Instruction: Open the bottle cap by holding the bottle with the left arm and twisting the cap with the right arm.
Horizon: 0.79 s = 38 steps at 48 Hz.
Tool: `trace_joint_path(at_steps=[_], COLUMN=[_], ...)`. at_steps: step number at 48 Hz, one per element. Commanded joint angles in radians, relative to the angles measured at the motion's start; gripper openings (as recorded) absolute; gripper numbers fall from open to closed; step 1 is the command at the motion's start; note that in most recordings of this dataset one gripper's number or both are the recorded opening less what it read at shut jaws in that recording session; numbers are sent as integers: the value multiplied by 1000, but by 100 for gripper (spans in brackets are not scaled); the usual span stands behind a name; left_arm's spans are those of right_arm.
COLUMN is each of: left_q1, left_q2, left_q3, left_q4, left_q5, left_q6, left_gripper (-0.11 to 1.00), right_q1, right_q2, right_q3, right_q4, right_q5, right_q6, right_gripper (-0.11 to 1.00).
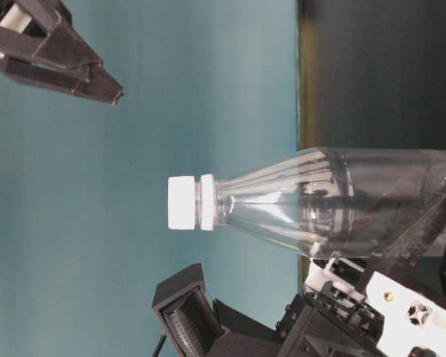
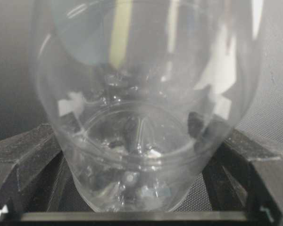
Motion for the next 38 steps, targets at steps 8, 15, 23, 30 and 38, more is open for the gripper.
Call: trace_joint_path(at_steps=[8,15,23,30,38], left_q1=[0,0,0,0,0], left_q2=[-8,-8,-8,-6,-6], left_q3=[-17,-26,-26,-25,-28], left_q4=[5,5,5,5,5], left_q5=[15,15,15,15,17], left_q6=[-3,-3,-3,-3,-3], left_gripper=[94,94,94,94,94], right_q1=[15,15,15,15,15], right_q2=[-97,-129,-161,-183,-216], right_q3=[75,117,152,179,221], right_q4=[2,2,2,2,2], right_q5=[-92,-153,-196,-195,-215], right_q6=[17,17,26,64,121], right_gripper=[82,82,81,81,81])
